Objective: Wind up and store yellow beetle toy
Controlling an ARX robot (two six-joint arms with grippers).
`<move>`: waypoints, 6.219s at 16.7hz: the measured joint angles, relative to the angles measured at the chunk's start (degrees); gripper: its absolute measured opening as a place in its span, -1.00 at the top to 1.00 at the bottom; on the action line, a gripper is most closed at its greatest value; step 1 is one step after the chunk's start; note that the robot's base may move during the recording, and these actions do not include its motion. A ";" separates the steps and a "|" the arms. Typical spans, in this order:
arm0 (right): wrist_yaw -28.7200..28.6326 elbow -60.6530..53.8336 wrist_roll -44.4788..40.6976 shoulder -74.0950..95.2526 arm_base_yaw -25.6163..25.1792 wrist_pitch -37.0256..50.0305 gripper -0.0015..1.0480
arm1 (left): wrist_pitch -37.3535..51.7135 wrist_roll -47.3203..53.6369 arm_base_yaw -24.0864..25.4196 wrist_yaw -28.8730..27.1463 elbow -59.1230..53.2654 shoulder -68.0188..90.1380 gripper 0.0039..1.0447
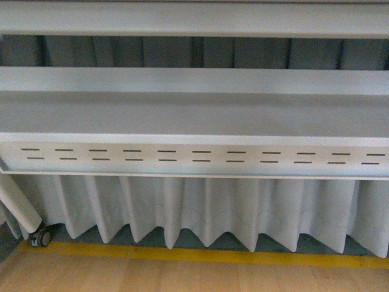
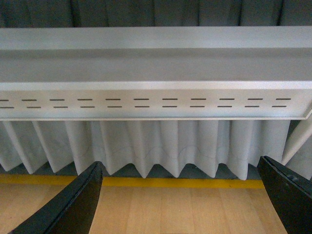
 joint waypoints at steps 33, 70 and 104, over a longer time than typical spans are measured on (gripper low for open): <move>-0.02 0.00 0.33 0.02 0.00 0.15 -0.87 | 0.28 -0.02 0.00 0.00 0.00 0.00 -0.88; -0.02 0.00 0.33 0.04 0.00 0.11 -0.87 | 0.26 -0.02 0.00 0.00 0.00 0.00 -0.88; -42.16 101.46 -88.74 140.82 -0.57 -46.36 -0.87 | 0.26 -0.02 0.00 0.00 0.00 0.00 -0.88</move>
